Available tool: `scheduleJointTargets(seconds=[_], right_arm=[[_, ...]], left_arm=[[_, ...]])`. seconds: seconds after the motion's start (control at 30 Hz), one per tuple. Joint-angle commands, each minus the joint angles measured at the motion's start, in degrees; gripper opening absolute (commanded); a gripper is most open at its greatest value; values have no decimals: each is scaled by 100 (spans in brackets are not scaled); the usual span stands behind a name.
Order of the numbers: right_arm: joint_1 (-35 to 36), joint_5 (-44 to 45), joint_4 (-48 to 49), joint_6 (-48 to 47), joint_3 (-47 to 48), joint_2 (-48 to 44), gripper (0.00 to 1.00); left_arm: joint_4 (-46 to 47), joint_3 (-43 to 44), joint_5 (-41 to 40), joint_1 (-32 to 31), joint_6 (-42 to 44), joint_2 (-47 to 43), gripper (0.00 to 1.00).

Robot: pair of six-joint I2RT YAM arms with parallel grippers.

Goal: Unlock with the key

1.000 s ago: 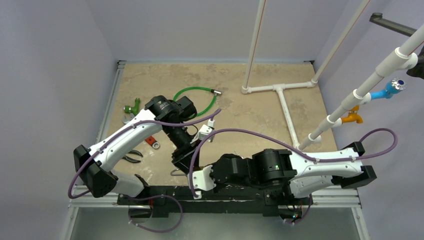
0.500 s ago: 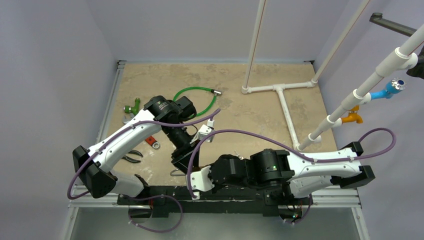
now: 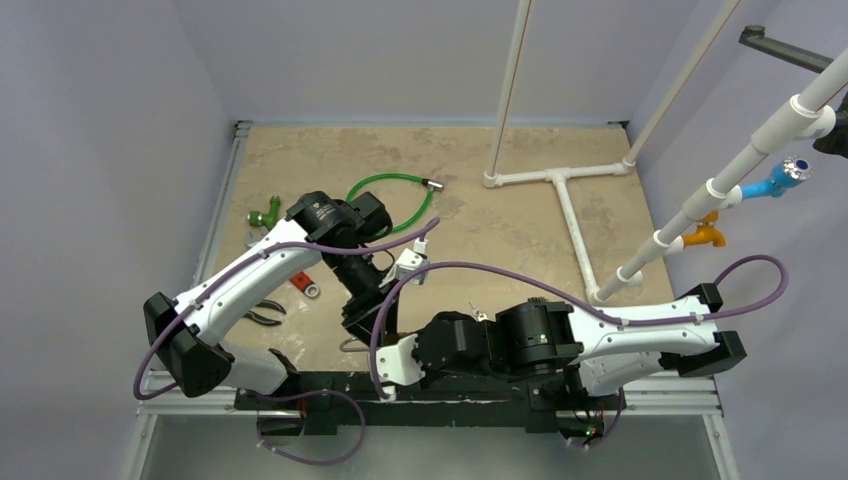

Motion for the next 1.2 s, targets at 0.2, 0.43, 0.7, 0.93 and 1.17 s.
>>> scheduleJointTargets(seconds=[0.2,0.43,0.7,0.93,1.17], right_arm=[[58,-49,283,-37,6,58,0],[58,135,326,-38,-41,90,0],[60,164,380,3,-30,187,0],[75,6,551,15,146,348,0],[128,171,685,-29,309,470,0]], left_arm=[[-1321,281,414,-20,-69,-261,0],[-1321,290,405,-20,-82,-272,0],[-1320,343,400,-16,-118,-269,0],[-1307,518,513,219,-145,-206,0],[-565,391,231,521,-905,-290,0]])
